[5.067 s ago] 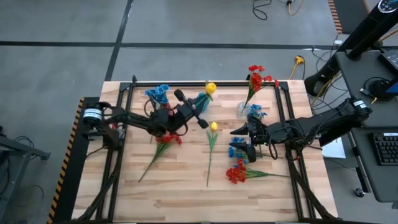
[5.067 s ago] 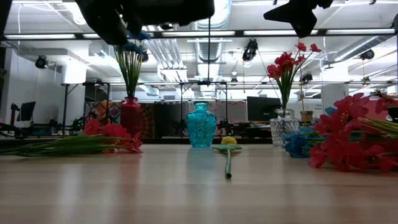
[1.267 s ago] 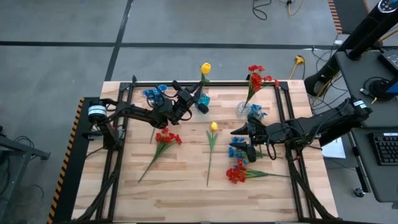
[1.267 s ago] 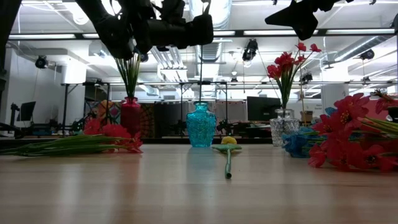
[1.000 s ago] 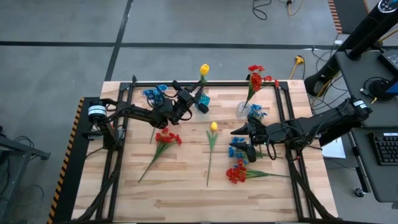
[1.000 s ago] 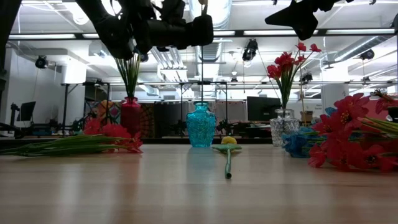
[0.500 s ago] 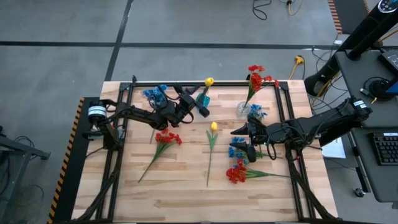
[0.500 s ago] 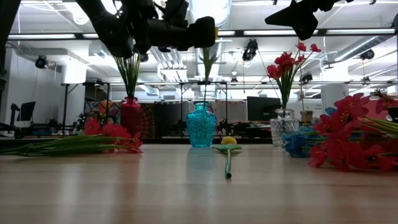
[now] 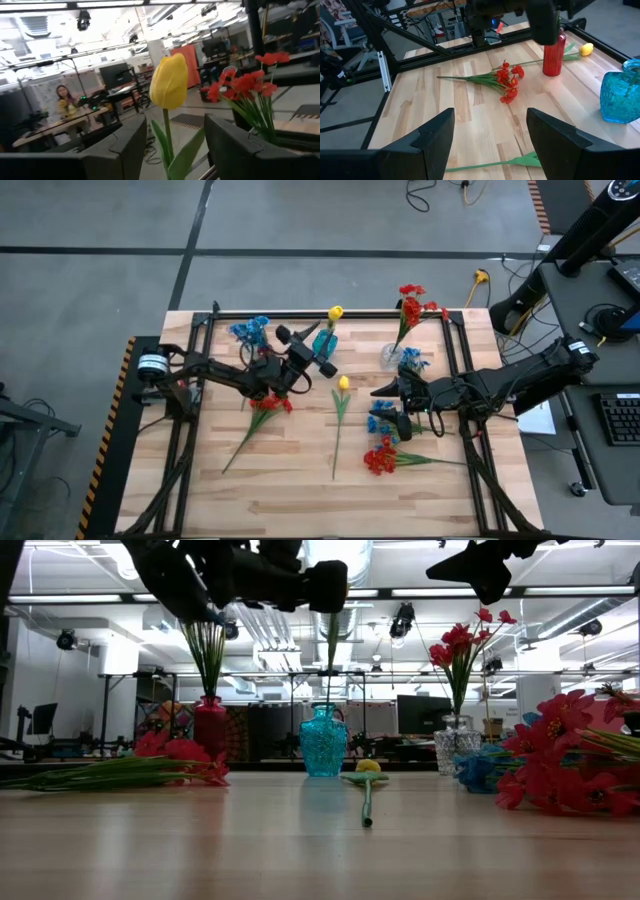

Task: Sort flowers into vase by color
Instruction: Put the bottom left yellow flower into the blue vase, then put the left red flower into the transparent vase

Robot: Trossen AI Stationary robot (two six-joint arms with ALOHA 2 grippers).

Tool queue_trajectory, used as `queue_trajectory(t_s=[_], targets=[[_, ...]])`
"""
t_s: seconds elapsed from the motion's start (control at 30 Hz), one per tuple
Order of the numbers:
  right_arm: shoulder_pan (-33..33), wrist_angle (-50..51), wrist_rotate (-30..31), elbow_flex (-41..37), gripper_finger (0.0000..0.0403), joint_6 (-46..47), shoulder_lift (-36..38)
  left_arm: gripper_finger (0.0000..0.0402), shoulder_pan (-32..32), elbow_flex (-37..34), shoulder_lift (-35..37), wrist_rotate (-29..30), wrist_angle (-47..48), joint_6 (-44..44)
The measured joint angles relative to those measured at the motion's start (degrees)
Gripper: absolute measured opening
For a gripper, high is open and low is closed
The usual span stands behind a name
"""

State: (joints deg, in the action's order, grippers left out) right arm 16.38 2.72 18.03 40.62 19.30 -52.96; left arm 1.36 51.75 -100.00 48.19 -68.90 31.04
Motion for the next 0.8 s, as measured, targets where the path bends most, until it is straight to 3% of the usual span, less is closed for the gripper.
queue_trajectory(t_s=[0.23, 0.53, 0.8], targets=[[0.0, 0.0, 0.0, 0.0, 0.024, 0.6, 0.0, 0.0185, -5.3, 0.0, 0.4, 8.0, 1.1, 2.0], [0.0, 0.0, 0.0, 0.0, 0.024, 3.2, 0.0, 0.0185, -14.4, 0.0, 0.4, 8.3, 8.5, -2.7], [0.0, 0.0, -0.5, 0.0, 0.024, 5.7, 0.0, 0.0185, -21.5, 0.0, 0.6, 7.9, 21.9, -14.5]])
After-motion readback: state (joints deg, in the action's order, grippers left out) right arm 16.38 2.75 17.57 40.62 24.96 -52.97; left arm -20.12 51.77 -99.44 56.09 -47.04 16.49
